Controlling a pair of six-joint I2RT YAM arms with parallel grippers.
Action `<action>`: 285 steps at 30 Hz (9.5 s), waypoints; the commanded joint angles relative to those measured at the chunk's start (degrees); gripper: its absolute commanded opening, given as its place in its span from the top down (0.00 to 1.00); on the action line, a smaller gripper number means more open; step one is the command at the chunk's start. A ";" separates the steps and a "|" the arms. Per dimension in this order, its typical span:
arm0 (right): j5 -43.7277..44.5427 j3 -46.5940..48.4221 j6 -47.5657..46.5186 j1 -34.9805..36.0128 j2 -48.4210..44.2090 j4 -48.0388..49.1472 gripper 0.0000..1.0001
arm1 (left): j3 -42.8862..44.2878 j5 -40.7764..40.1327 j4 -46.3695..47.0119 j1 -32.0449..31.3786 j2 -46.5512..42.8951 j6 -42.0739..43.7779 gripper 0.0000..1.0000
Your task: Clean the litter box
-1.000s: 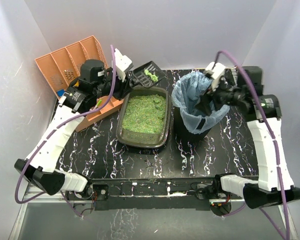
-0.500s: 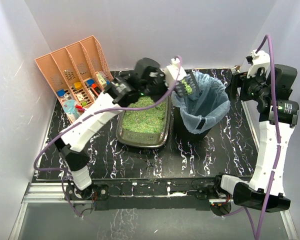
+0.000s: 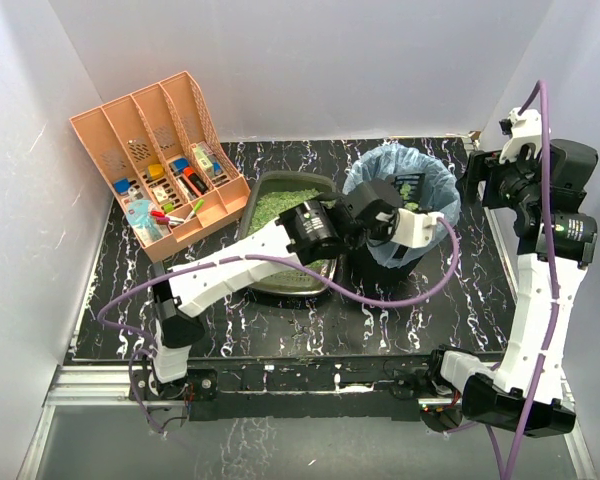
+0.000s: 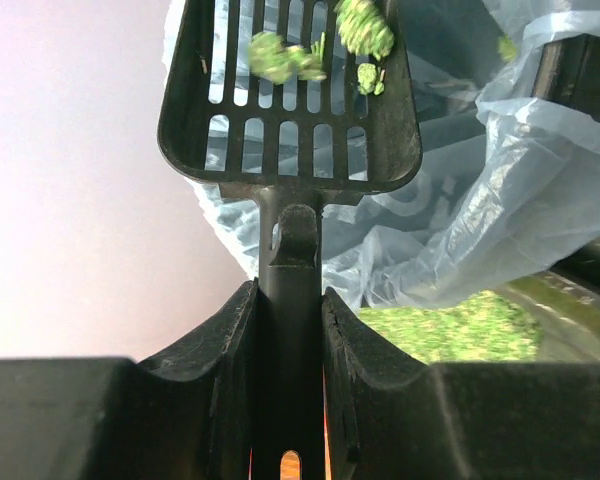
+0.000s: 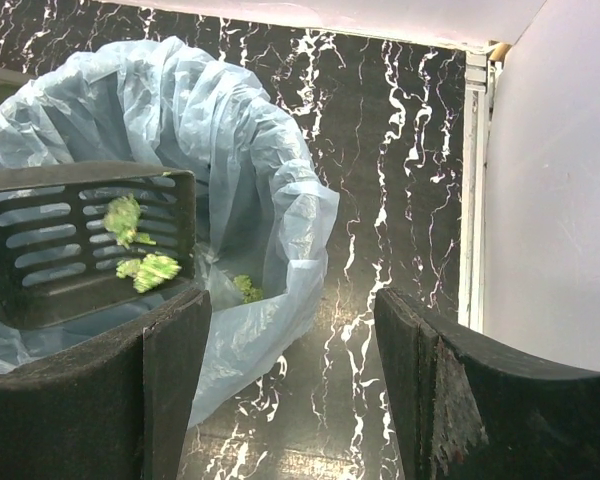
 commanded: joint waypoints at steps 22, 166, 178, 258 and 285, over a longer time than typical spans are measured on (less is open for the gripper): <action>-2.45 0.88 0.65 -0.65 -0.13 4.03 0.28 | 5.99 1.01 0.04 0.55 -3.55 0.21 1.00; -13.04 -1.17 0.28 -0.65 6.17 4.63 0.28 | -66.63 30.17 37.10 34.39 -22.84 -37.61 1.00; -13.58 0.98 0.24 -0.65 7.67 3.50 0.28 | -70.88 36.63 48.79 37.69 -22.43 -40.91 1.00; -15.11 -1.95 -1.27 -0.47 7.60 3.72 0.27 | -4.64 36.52 -4.95 28.52 -16.54 -36.69 1.00; -1.11 -5.34 1.36 -2.85 1.30 6.50 0.27 | 9.43 -4.46 -1.67 5.36 3.28 -5.82 1.00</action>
